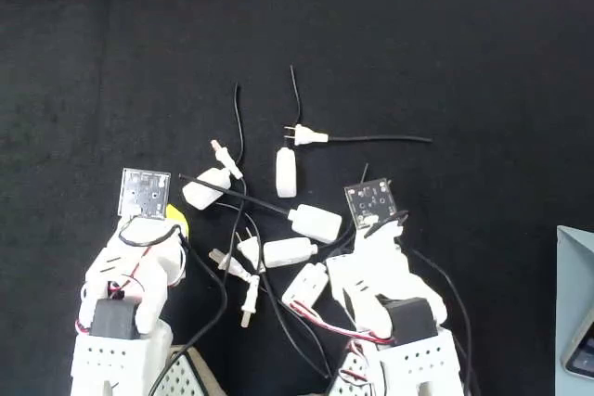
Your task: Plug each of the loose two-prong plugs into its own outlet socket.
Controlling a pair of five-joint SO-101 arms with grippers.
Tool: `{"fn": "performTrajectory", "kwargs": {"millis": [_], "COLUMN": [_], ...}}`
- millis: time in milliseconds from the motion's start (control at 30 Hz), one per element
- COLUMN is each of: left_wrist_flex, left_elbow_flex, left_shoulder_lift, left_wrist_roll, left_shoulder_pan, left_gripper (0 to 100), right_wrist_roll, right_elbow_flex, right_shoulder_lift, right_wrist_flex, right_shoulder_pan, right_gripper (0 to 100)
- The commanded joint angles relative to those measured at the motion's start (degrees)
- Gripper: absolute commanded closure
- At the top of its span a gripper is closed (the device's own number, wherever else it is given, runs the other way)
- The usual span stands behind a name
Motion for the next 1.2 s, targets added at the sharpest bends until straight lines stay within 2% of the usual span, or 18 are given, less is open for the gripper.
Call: {"fn": "performTrajectory", "kwargs": {"millis": [0,1167], "left_wrist_flex": [0.26,0.35], "left_elbow_flex": [1.01,1.01], "left_shoulder_lift": [-0.18,-0.18], "left_wrist_roll": [0.09,0.00], "left_shoulder_pan": [-0.48,-0.04], "left_gripper": [97,97], "right_wrist_roll": [0.35,0.44], "right_elbow_flex": [-0.04,-0.92], "right_shoulder_lift": [-4.88,-4.88], "right_wrist_flex": [0.35,-0.18], "right_shoulder_pan": [0.35,0.62], "right_gripper": [98.5,98.4]}}
